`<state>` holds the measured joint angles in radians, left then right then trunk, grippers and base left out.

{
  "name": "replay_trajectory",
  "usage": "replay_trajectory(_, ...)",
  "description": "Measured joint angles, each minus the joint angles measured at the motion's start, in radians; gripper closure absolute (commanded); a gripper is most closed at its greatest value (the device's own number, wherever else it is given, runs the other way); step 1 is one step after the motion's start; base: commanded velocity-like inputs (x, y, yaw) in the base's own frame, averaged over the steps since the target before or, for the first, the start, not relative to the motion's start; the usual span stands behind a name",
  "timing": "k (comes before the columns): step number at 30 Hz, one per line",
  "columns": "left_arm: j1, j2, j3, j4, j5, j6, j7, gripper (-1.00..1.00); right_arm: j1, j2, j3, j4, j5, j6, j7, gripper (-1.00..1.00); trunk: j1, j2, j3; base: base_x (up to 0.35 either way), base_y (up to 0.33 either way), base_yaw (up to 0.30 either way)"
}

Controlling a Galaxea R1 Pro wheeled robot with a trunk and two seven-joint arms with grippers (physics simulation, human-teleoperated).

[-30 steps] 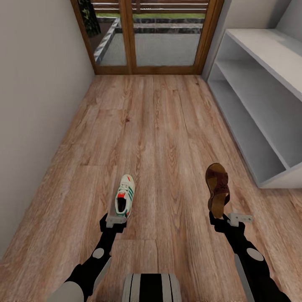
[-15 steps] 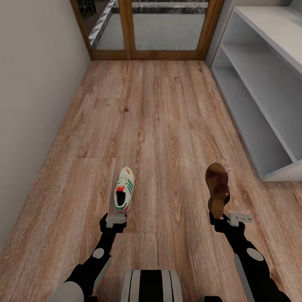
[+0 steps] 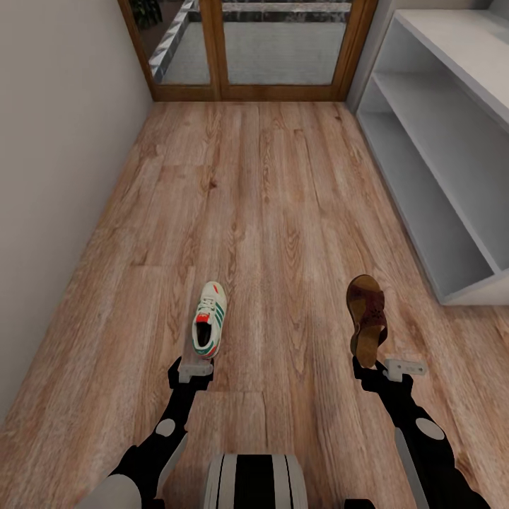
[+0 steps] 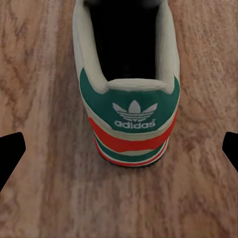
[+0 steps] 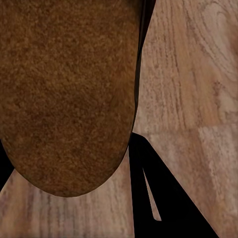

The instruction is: Pick up the two gym shoes and the two sandals from the corridor floor and place them onto the hallstand (shoe rack) in the corridor, making sure they are on the rack and not on the floor. Arrange them so the two gym shoes are next to each other and the two sandals are next to each other.

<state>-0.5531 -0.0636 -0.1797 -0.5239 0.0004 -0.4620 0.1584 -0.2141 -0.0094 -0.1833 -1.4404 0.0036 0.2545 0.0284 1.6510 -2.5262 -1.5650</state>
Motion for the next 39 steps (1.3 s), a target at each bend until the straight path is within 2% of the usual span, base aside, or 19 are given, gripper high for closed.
replay_trajectory(8,0.0,0.0,0.0,0.0,0.0,0.0,0.0,-1.0,0.0,0.0,0.0,0.0,0.0,0.0,0.0,1.0,0.0,0.0,0.0,0.191,0.0,0.0)
replay_trajectory(33,0.0,0.0,0.0,0.0,0.0,0.0,0.0,-1.0,0.001,0.0,0.0,-0.001,0.0,0.0,0.0,1.0,0.0,0.0,-0.001,0.039,0.0,0.0)
replay_trajectory(39,0.0,0.0,-0.001,0.0,0.0,0.0,0.0,-1.0,0.0,0.0,0.0,-0.001,0.0,0.0,0.0,1.0,0.003,-0.001,-0.032,0.0,0.0,0.0)
